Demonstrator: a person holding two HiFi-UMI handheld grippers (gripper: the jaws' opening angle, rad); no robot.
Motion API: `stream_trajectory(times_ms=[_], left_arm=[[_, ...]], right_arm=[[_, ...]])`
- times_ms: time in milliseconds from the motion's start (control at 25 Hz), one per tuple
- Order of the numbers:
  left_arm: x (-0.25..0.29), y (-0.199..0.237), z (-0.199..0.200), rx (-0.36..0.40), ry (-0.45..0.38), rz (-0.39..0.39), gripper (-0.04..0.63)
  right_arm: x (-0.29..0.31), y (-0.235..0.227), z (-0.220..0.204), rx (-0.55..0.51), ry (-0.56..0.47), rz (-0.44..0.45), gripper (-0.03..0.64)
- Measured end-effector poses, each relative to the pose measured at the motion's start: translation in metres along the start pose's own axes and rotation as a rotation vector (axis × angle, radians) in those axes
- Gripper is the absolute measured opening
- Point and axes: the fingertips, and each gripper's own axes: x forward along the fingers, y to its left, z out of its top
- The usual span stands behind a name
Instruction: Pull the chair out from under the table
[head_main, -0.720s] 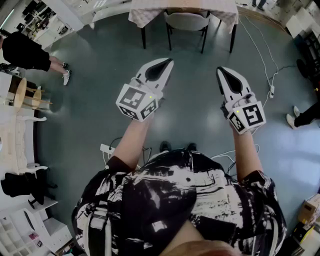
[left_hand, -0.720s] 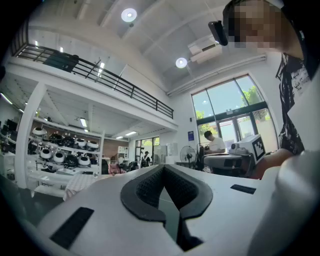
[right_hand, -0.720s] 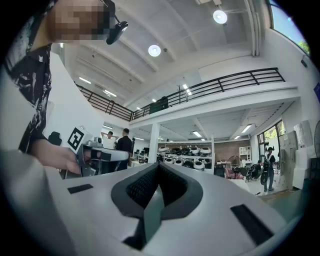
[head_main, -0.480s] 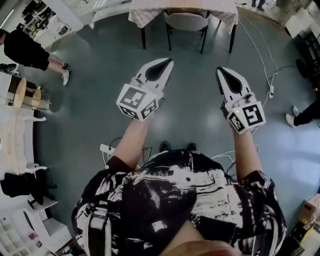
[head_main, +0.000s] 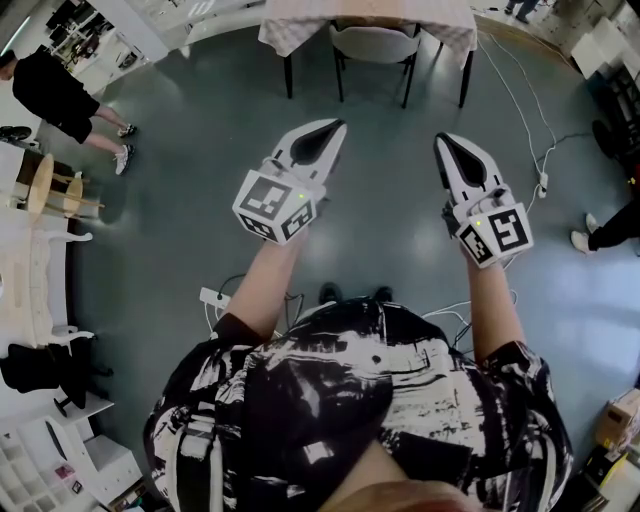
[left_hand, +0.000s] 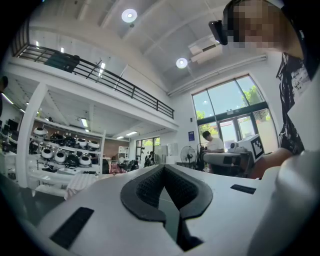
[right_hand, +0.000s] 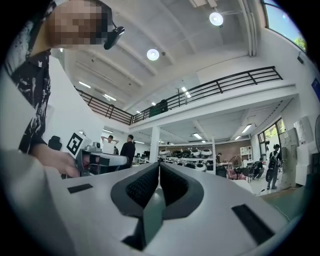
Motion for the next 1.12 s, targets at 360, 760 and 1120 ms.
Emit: stream_trajectory(times_ms=[360,760,1120], left_arm=[[-0.008,0.004,0.0,-0.004,-0.004,0.012,0.002],[-0.029,0.023,-0.013,-0.007,0.007,0.018,0.002],[-0.067,0.068,-0.014,-0.009,0.002,-0.021,0.002]], right_arm=[[0.001,-0.001,0.005,0.005,-0.076,-0.024,0.575],[0.016,0.013,-0.008,0.002,-0.052,-0.018,0.575],[0.053,0.049,-0.018,-0.007,-0.024,-0.066,0.575]])
